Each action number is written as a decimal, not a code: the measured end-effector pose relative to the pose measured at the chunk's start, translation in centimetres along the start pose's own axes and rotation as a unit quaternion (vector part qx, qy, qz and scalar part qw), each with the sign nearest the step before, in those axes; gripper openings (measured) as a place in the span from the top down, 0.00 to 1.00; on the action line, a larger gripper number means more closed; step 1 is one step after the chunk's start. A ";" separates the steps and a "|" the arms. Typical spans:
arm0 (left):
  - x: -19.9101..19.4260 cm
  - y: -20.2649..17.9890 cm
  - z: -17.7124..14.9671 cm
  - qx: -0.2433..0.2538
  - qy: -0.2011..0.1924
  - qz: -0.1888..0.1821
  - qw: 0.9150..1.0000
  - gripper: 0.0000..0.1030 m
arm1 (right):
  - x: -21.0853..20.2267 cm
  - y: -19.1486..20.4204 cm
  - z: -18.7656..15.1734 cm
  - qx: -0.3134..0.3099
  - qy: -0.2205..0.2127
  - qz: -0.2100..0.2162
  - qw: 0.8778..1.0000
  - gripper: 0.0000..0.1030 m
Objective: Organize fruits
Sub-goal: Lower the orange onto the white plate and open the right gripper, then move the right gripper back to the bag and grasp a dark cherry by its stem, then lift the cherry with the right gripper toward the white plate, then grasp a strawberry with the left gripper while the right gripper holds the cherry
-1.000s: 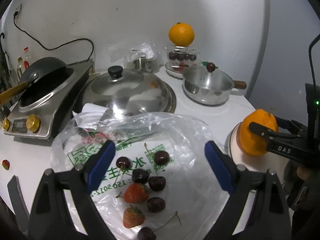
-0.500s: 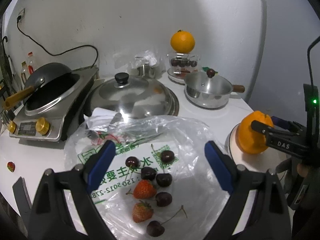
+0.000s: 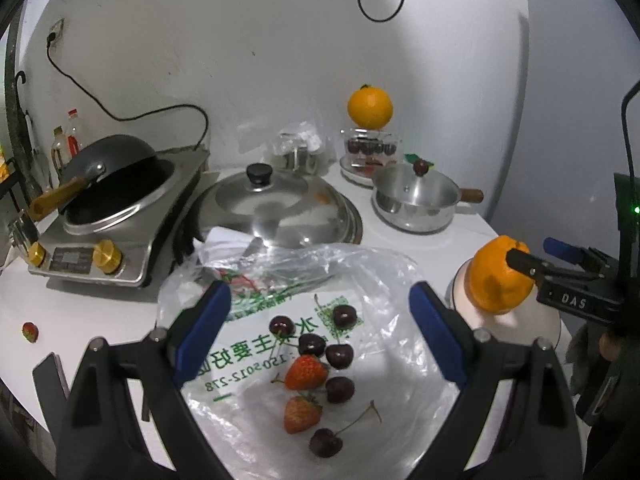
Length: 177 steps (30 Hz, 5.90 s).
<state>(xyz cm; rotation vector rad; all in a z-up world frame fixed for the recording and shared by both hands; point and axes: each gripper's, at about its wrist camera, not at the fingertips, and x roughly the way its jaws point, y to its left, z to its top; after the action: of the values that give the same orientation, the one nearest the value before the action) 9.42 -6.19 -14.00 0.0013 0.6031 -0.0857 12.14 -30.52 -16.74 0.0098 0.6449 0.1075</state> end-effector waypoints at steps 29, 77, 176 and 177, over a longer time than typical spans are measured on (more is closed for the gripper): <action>-5.1 6.1 -3.6 -0.044 -0.017 0.029 0.998 0.11 | -4.0 8.4 -0.5 -0.067 -0.020 0.047 0.996 0.15; -5.6 12.2 -12.0 -0.082 0.031 0.029 0.996 0.11 | -0.1 20.4 -9.9 -0.125 0.109 0.134 0.977 0.49; 6.3 1.8 -10.2 0.020 0.146 -0.001 0.989 0.39 | 1.3 10.0 -5.9 -0.074 0.051 0.112 0.990 0.73; 6.5 1.9 -10.3 0.020 0.148 -0.002 0.989 0.40 | 1.3 10.1 -5.9 -0.075 0.052 0.111 0.990 0.73</action>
<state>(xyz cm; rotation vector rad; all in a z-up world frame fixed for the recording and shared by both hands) 9.05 -4.54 -26.23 0.0532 0.8975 -0.1017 8.63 -20.49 -21.82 -0.0692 0.7371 0.3740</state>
